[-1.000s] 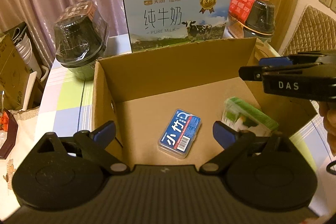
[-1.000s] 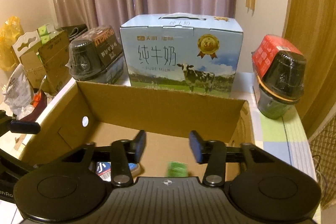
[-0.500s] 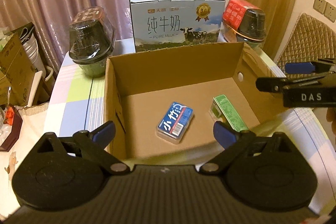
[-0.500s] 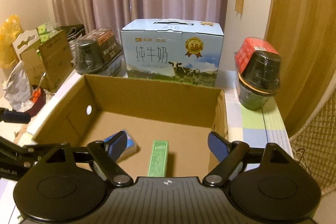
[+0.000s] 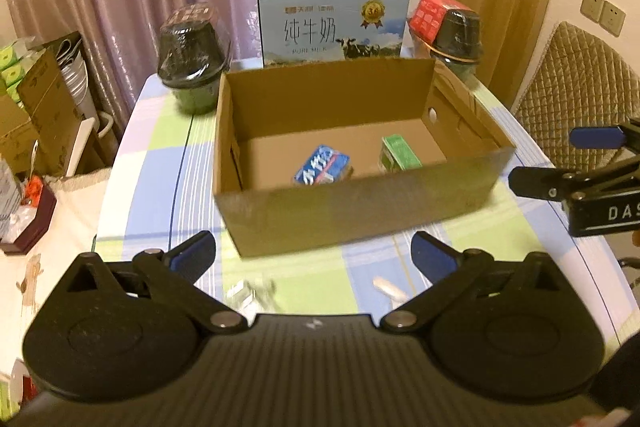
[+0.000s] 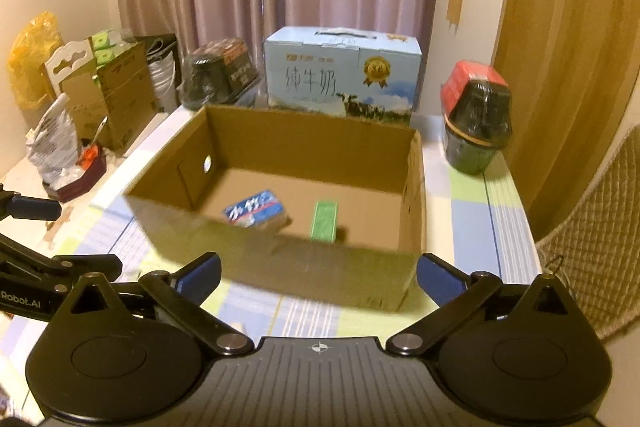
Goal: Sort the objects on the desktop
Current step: 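Withdraw both open tools from the cardboard box back over the table, then lower right tool onto white medicine box and close its fingers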
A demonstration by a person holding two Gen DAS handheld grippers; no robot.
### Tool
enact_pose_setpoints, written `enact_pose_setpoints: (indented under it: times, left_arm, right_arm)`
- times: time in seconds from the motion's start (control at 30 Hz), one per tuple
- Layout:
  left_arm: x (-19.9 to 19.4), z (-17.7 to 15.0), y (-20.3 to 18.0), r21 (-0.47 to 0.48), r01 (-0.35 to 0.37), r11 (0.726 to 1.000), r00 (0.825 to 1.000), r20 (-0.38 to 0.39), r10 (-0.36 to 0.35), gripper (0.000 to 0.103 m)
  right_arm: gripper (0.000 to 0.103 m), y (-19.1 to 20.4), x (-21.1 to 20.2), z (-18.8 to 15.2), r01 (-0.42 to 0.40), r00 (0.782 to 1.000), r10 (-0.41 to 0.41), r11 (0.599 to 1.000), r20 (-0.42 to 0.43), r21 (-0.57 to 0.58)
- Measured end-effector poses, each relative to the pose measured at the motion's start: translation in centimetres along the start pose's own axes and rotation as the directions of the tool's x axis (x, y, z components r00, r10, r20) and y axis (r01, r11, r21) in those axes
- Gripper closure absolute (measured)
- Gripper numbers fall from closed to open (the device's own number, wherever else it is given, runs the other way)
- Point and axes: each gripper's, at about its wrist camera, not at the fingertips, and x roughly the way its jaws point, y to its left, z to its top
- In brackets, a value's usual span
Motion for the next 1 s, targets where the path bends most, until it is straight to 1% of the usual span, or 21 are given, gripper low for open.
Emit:
enact_pose_setpoints:
  times: [0.27,0.53,0.7,0.83,1.0]
  left_arm:
    - [-3.9,-4.1,-0.8,0.006,-0.025,1.000,1.000,-0.005,0.025,0.001]
    - [-6.5,-7.5,-1.8,0.031,-0.034,0.999,0.999,-0.014,0.035,0.001]
    - [-7.2,-9.1,-2.6,0.046,-0.022,0.999,0.999,-0.022,0.023,0.001]
    - [-7.3,-10.3,-3.4,0.069,-0.020,0.997,0.999,-0.035,0.023,0.001]
    - [-7.2,-11.3,-3.7,0.072,-0.009,0.997,0.999,-0.048,0.012,0.001]
  right_arm:
    - [0.002,1.4,-4.2,-3.4,0.008,1.000,-0.008,1.000,-0.002,-0.004]
    - [0.002,1.8,-6.7,-6.6,0.012,1.000,-0.011,0.999,-0.024,0.036]
    - [0.002,1.5,-7.6,-8.1,0.026,0.999,-0.024,0.999,-0.037,0.046]
    - [0.002,1.1,-8.1,-9.2,0.031,0.998,-0.027,0.997,-0.051,0.076]
    - [0.002,0.8,-8.5,-10.3,0.040,0.997,-0.034,0.995,-0.066,0.090]
